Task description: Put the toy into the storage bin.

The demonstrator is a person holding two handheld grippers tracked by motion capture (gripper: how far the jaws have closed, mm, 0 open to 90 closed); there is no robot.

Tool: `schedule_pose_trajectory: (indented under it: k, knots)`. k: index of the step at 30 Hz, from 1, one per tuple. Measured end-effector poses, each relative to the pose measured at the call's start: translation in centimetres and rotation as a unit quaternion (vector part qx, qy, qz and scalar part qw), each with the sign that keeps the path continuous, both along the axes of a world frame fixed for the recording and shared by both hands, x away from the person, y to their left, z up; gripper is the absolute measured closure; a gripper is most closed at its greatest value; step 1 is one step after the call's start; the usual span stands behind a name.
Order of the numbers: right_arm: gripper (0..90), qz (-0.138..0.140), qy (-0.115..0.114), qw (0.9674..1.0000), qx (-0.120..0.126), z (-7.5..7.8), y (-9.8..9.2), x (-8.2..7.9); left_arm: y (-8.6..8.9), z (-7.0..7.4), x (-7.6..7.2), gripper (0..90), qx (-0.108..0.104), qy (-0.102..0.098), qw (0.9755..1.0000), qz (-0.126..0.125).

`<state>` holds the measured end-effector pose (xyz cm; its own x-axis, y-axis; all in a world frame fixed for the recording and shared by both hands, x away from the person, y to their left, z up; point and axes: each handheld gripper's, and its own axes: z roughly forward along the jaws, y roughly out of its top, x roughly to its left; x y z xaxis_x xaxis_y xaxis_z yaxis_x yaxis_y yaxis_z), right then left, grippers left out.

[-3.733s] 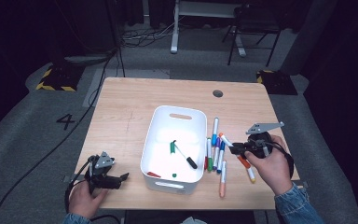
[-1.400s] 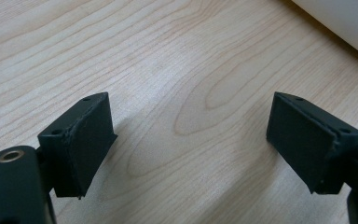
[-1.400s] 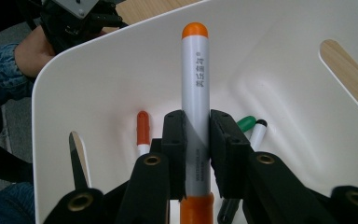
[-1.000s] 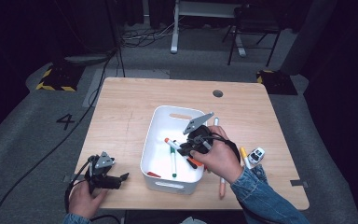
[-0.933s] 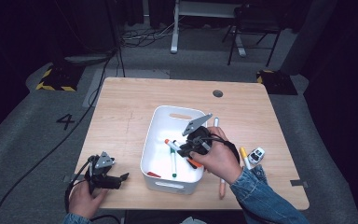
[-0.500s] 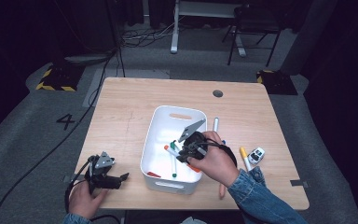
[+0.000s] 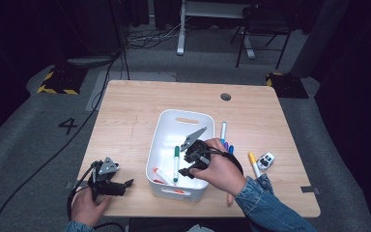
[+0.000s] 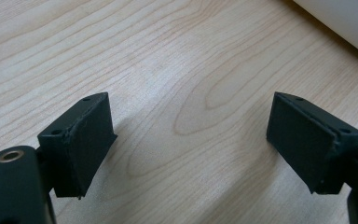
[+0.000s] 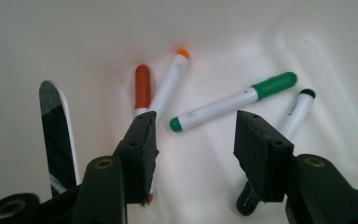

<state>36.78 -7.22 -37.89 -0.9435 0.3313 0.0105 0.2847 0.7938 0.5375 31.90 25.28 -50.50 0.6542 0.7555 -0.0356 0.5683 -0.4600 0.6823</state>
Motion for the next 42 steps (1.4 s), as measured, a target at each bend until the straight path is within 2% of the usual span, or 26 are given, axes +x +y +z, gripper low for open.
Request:
schedule_pose_trajectory:
  k: [2,6,10,17,21,28,30,33,36,42]
  knots:
    - [48.8,-0.003,-0.009,0.9999,0.012,0.5,-0.2,0.0,0.0,0.0,0.0,15.0,0.0,0.0,1.0,0.0]
    - [48.6,-0.025,-0.009,0.9993,0.026,1.6,-0.8,-0.5,0.0,0.0,0.0,15.0,0.0,0.0,1.0,0.0]
    - [50.3,-0.035,-0.024,0.998,0.046,2.9,-1.9,-0.7,0.0,0.0,0.0,15.0,0.0,0.0,1.0,0.0]
    - [50.3,-0.058,-0.037,0.9963,0.052,4.1,-4.2,-0.5,0.0,0.0,0.0,15.0,0.0,0.0,1.0,0.0]
    - [50.3,-0.086,-0.041,0.9938,0.057,4.6,-6.1,-0.5,0.0,0.0,0.0,15.0,0.0,0.001,1.0,0.0]
    - [50.7,-0.128,-0.041,0.9885,0.07,4.5,-9.4,-0.1,-0.1,0.0,0.3,13.7,0.006,-0.002,1.0,-0.003]
    - [50.9,-0.146,-0.039,0.9861,0.069,4.3,-10.3,-0.1,-0.1,0.0,0.3,13.5,0.004,-0.002,1.0,-0.002]
    - [51.6,-0.166,-0.036,0.9836,0.061,3.6,-11.9,0.2,-0.3,0.0,0.3,13.2,0.0,0.004,1.0,0.005]
    - [52.5,-0.184,-0.035,0.9811,0.049,2.8,-13.4,0.5,-0.3,0.0,0.4,12.9,0.003,0.001,1.0,0.006]
    - [54.5,-0.221,-0.026,0.974,0.042,1.4,-16.3,1.0,-0.4,0.0,0.4,12.6,0.002,0.004,1.0,0.007]
